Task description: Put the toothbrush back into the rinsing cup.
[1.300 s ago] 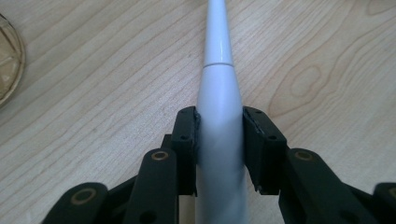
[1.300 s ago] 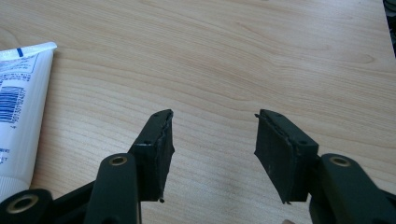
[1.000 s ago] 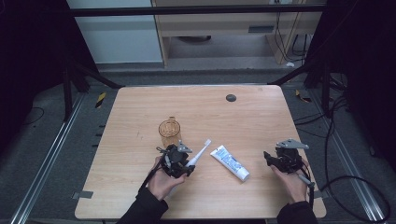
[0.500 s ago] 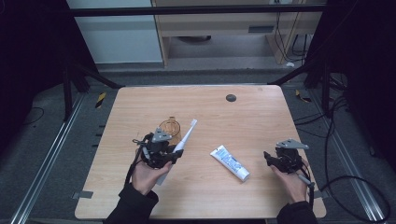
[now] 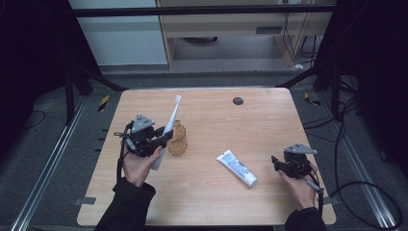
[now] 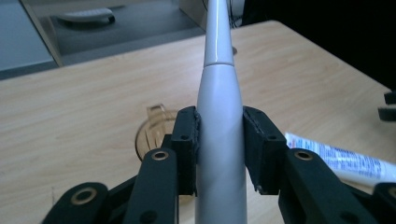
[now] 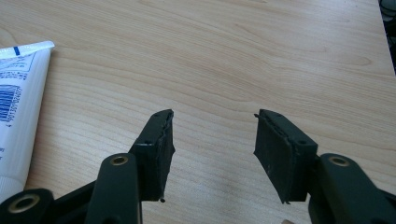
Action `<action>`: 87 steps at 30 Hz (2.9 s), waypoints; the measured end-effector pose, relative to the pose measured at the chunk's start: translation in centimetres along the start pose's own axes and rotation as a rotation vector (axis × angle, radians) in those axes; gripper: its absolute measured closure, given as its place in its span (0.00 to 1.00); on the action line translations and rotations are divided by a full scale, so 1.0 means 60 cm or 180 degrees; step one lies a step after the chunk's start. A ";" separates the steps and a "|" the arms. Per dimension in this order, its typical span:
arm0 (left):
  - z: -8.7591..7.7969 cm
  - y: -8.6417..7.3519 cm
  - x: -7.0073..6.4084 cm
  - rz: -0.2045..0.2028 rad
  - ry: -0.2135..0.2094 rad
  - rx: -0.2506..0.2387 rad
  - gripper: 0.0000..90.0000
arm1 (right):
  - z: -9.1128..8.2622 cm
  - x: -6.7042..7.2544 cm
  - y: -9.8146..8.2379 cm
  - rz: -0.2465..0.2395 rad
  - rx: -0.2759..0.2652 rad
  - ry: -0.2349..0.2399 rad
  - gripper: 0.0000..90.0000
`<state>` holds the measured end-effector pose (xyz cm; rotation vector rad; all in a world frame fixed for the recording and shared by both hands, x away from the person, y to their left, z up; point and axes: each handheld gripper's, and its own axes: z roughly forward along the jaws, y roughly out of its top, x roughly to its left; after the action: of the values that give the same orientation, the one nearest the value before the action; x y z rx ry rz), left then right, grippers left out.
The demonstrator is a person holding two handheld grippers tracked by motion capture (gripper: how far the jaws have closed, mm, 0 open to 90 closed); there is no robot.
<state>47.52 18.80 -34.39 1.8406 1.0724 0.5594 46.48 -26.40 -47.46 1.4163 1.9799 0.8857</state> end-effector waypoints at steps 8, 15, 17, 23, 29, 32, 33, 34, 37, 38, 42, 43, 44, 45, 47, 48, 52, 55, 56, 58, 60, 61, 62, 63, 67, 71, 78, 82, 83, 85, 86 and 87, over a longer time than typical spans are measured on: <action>0.009 0.028 0.012 -0.0093 0.0135 -0.0383 0.74 | 0.000 0.001 0.000 -0.0014 -0.0027 -0.0014 0.50; 0.025 0.047 0.023 -0.0106 0.0252 -0.0595 0.74 | 0.002 0.000 -0.001 -0.0008 -0.0072 -0.0025 0.48; 0.032 0.051 0.031 -0.0154 0.0276 -0.0685 0.74 | 0.002 0.000 -0.001 -0.0009 -0.0083 -0.0035 0.48; 0.049 0.053 0.042 -0.0189 0.0363 -0.0832 0.74 | 0.004 0.001 -0.002 -0.0034 -0.0099 -0.0036 0.48; 0.066 0.060 0.051 -0.0249 0.0372 -0.0899 0.74 | 0.005 0.001 -0.002 -0.0058 -0.0112 -0.0045 0.48; 0.076 0.061 0.053 -0.0228 0.0392 -0.0955 0.74 | 0.005 0.001 -0.002 -0.0047 -0.0122 -0.0046 0.48; 0.079 0.060 0.054 -0.0226 0.0392 -0.0960 0.74 | 0.005 0.001 -0.002 -0.0051 -0.0121 -0.0043 0.48; 0.087 0.057 0.054 -0.0215 0.0395 -0.0983 0.74 | 0.004 0.001 -0.002 -0.0051 -0.0123 -0.0051 0.48; 0.097 0.053 0.055 -0.0217 0.0391 -0.0991 0.74 | 0.004 0.001 -0.002 -0.0062 -0.0124 -0.0056 0.48; 0.100 0.051 0.055 -0.0216 0.0392 -0.0988 0.74 | 0.004 0.001 -0.002 -0.0062 -0.0124 -0.0056 0.48; 0.119 0.043 0.058 -0.0228 0.0393 -0.0953 0.74 | 0.005 0.001 -0.002 -0.0071 -0.0135 -0.0058 0.48; 0.123 0.041 0.060 -0.0232 0.0387 -0.0946 0.74 | 0.005 0.001 -0.003 -0.0085 -0.0138 -0.0058 0.48; 0.127 0.039 0.061 -0.0233 0.0397 -0.0937 0.74 | 0.005 0.001 -0.003 -0.0085 -0.0138 -0.0058 0.48; 0.131 0.035 0.062 -0.0238 0.0400 -0.0938 0.74 | 0.005 0.001 -0.003 -0.0084 -0.0138 -0.0059 0.48; 0.139 0.029 0.065 -0.0260 0.0391 -0.0940 0.74 | 0.006 0.001 -0.003 -0.0090 -0.0137 -0.0060 0.48; 0.139 0.029 0.065 -0.0260 0.0391 -0.0940 0.74 | 0.006 0.001 -0.003 -0.0086 -0.0133 -0.0059 0.48; 0.147 0.020 0.068 -0.0254 0.0391 -0.0892 0.74 | 0.007 0.001 -0.003 -0.0108 -0.0136 -0.0062 0.48; 0.149 0.013 0.069 -0.0265 0.0369 -0.0877 0.74 | 0.007 0.002 -0.003 -0.0112 -0.0129 -0.0063 0.48; 0.150 0.012 0.069 -0.0265 0.0361 -0.0869 0.74 | 0.007 0.002 -0.003 -0.0112 -0.0129 -0.0063 0.48; 0.154 0.008 0.069 -0.0244 0.0367 -0.0841 0.74 | 0.007 0.002 -0.003 -0.0119 -0.0128 -0.0058 0.48; 0.157 0.005 0.069 -0.0243 0.0357 -0.0832 0.74 | 0.007 0.002 -0.003 -0.0123 -0.0127 -0.0061 0.48; 0.160 0.003 0.068 -0.0229 0.0363 -0.0819 0.74 | 0.007 0.002 -0.003 -0.0123 -0.0126 -0.0064 0.48; 0.160 0.003 0.068 -0.0229 0.0363 -0.0819 0.74 | 0.007 0.002 -0.003 -0.0124 -0.0125 -0.0065 0.48; 0.162 0.002 0.067 -0.0214 0.0359 -0.0813 0.74 | 0.007 0.002 -0.003 -0.0126 -0.0124 -0.0067 0.48; 0.166 -0.004 0.067 -0.0196 0.0345 -0.0791 0.74 | 0.007 0.002 -0.003 -0.0130 -0.0127 -0.0068 0.48; 0.171 -0.013 0.066 -0.0188 0.0343 -0.0754 0.74 | 0.007 0.002 -0.003 -0.0139 -0.0128 -0.0072 0.48; 0.181 -0.028 0.063 -0.0177 0.0348 -0.0659 0.74 | 0.007 0.004 -0.003 -0.0134 -0.0129 -0.0070 0.48; 0.186 -0.038 0.060 -0.0168 0.0349 -0.0602 0.74 | 0.007 0.003 -0.003 -0.0136 -0.0130 -0.0070 0.48; 0.187 -0.041 0.060 -0.0163 0.0350 -0.0588 0.74 | 0.007 0.004 -0.003 -0.0136 -0.0128 -0.0071 0.48; 0.188 -0.046 0.059 -0.0146 0.0351 -0.0554 0.74 | 0.006 0.004 -0.003 -0.0143 -0.0127 -0.0075 0.48; 0.188 -0.048 0.058 -0.0148 0.0342 -0.0561 0.74 | 0.006 0.004 -0.003 -0.0143 -0.0127 -0.0075 0.48; 0.187 -0.048 0.057 -0.0141 0.0340 -0.0549 0.74 | 0.006 0.004 -0.003 -0.0141 -0.0128 -0.0073 0.48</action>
<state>56.21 16.98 -42.57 1.6487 1.0974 0.7082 46.58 -26.16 -47.85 1.3491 1.9582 0.8809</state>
